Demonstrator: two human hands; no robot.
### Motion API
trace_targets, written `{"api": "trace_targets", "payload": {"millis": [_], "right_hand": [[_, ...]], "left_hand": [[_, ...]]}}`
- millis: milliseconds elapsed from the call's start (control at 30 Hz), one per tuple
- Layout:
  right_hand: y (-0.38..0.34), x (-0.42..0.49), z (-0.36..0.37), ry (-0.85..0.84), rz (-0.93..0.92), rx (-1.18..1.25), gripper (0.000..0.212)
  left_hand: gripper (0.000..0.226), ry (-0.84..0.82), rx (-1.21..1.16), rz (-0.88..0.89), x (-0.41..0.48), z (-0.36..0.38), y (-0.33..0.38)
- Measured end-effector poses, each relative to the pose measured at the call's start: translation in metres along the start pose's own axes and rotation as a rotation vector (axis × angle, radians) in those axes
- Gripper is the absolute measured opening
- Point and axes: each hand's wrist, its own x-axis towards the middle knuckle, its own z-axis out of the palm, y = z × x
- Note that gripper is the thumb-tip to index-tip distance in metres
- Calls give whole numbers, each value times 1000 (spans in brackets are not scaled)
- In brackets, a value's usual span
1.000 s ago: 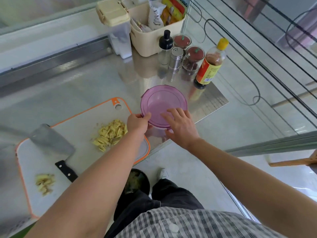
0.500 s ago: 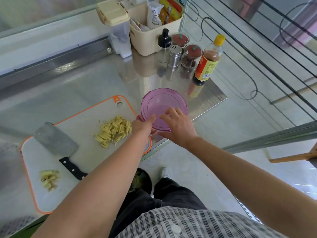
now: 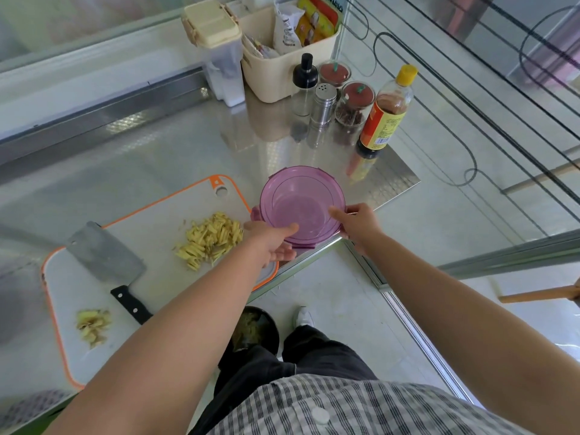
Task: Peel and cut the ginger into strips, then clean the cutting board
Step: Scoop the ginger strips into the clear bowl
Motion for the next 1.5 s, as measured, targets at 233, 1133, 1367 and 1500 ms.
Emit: {"api": "trace_targets", "payload": {"millis": [233,1133,1367,1500], "right_hand": [[13,-2,15,4,36,198,52],[9,9,-2,15,-93,32,39],[16,4,0,-23,-79,59,44],[18,0,7,-48,-44,163,28]], "left_hand": [[64,42,-183,111,-2,4,3],[32,-69,5,313,15,-12,-3],[54,79,206,457,15,-8,-4],[100,177,236,325,7,0,0]]}}
